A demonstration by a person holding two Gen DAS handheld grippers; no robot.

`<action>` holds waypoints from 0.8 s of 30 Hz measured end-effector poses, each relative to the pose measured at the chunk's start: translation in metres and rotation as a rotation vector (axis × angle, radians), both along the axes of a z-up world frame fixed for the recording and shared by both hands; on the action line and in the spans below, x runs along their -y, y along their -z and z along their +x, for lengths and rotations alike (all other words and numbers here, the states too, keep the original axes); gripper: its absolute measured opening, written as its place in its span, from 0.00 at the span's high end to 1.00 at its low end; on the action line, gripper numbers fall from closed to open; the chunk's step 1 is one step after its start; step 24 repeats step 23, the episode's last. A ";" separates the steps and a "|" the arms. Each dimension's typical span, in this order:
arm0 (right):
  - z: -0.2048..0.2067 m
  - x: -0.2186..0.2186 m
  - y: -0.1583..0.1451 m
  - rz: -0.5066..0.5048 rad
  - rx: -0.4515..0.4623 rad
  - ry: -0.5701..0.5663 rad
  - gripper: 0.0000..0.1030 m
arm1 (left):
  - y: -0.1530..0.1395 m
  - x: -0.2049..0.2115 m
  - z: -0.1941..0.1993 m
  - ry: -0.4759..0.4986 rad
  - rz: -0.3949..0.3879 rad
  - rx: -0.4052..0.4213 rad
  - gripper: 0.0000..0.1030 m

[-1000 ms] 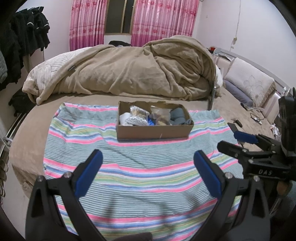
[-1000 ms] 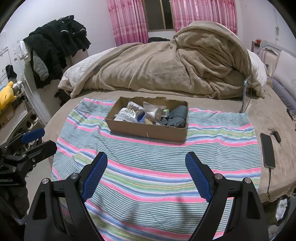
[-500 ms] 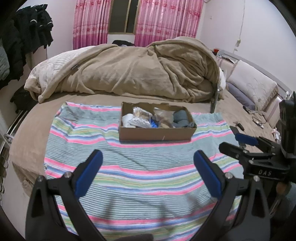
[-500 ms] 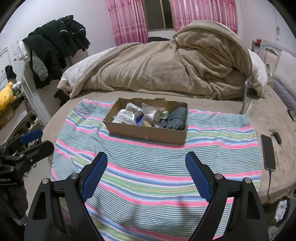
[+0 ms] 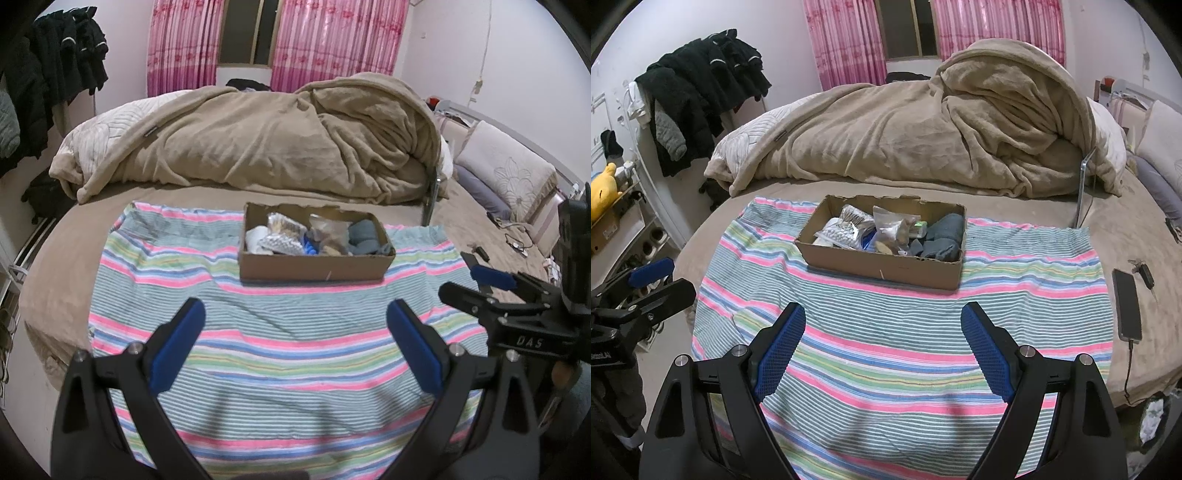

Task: Organize objects

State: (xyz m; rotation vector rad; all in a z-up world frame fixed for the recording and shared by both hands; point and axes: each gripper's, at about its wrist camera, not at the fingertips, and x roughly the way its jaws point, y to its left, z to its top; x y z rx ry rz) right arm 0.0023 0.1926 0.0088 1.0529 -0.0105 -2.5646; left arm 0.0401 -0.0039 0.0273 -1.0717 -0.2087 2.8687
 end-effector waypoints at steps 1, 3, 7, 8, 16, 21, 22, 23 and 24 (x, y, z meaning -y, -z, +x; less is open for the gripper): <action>0.000 0.000 0.000 -0.001 0.001 0.001 0.14 | 0.000 0.000 -0.001 0.000 0.001 0.001 0.03; -0.002 0.000 0.000 0.000 0.001 0.001 0.14 | 0.000 0.000 -0.001 -0.001 0.002 0.000 0.03; -0.005 0.000 0.002 0.002 0.005 0.003 0.14 | 0.001 0.000 -0.001 0.001 0.002 0.006 0.03; -0.005 -0.001 0.002 0.003 0.005 0.003 0.14 | 0.002 0.000 -0.002 0.002 0.002 0.008 0.03; -0.010 0.000 0.009 0.003 0.018 0.004 0.14 | 0.014 0.000 -0.011 -0.015 -0.017 0.023 0.03; -0.019 0.000 0.016 0.006 0.034 0.010 0.14 | 0.019 -0.004 -0.020 0.013 -0.027 0.021 0.03; -0.021 0.000 0.017 0.006 0.036 0.010 0.14 | 0.021 -0.003 -0.024 0.014 -0.023 0.026 0.03; -0.026 0.000 0.018 0.013 0.035 0.012 0.14 | 0.022 -0.001 -0.028 0.012 -0.020 0.030 0.03; -0.026 0.000 0.018 0.013 0.035 0.012 0.14 | 0.022 -0.001 -0.028 0.012 -0.020 0.030 0.03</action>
